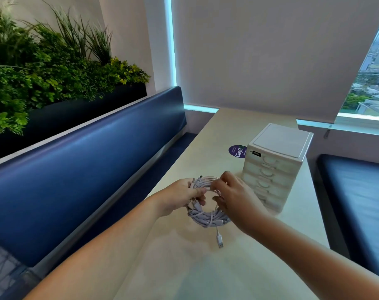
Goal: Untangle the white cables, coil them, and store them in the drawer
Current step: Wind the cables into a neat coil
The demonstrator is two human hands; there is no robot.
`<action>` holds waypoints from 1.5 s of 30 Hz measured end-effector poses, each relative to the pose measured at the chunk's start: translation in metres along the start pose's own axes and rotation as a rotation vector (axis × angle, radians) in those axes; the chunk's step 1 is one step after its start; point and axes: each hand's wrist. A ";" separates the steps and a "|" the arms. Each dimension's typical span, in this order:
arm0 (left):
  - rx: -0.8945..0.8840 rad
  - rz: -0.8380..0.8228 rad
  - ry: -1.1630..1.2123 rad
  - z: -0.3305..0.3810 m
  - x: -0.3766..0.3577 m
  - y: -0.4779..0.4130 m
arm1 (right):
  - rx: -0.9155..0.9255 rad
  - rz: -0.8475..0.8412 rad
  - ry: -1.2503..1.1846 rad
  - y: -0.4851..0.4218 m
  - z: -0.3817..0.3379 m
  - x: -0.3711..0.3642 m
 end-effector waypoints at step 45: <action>-0.056 -0.027 -0.528 -0.001 0.001 -0.002 | 0.129 -0.506 0.098 -0.050 0.023 0.055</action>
Point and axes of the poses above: each hand's wrist, its own y-axis away from the middle knuckle, its own x-axis out of the back of the hand, z = x × y, and after that the axes turned 7 degrees about z, right-handed
